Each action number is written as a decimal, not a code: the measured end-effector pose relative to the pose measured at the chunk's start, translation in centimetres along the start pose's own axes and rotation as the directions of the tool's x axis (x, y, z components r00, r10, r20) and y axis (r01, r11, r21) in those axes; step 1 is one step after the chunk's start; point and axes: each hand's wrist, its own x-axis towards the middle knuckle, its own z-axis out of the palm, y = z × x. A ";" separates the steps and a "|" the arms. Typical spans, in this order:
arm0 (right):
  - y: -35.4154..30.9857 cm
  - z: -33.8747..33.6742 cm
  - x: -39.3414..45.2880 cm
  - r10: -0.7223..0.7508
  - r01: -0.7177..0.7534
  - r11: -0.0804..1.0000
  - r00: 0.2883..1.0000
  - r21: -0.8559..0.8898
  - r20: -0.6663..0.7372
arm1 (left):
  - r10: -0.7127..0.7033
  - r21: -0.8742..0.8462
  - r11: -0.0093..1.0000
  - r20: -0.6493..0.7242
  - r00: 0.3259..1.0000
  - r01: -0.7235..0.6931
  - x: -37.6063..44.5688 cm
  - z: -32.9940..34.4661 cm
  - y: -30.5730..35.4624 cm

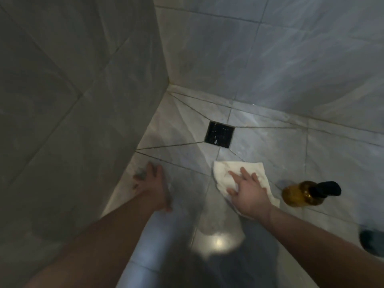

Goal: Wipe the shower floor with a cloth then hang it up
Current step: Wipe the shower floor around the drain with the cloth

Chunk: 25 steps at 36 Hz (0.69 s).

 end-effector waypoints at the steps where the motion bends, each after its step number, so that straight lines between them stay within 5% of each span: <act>1: -0.1 -0.1 0.2 0.017 -0.016 1.000 1.000 0.006 -0.010 | -0.005 -0.003 1.000 0.007 1.000 0.005 0.2 -0.1 0.1; 8: 1.1 0.6 -0.3 -0.014 0.014 1.000 1.000 0.020 -0.024 | 0.018 0.024 1.000 -0.061 0.998 -0.017 0.0 -0.3 0.1; 18: 3.4 -2.9 6.1 0.219 -0.175 0.958 0.958 0.227 -0.184 | 0.032 0.021 0.999 -0.090 0.995 -0.030 -1.2 -1.0 0.4; 25: 1.1 -0.3 -0.2 -0.042 0.043 0.999 0.994 0.006 -0.105 | -0.008 -0.023 1.000 -0.113 0.994 0.005 -1.8 -0.8 -0.4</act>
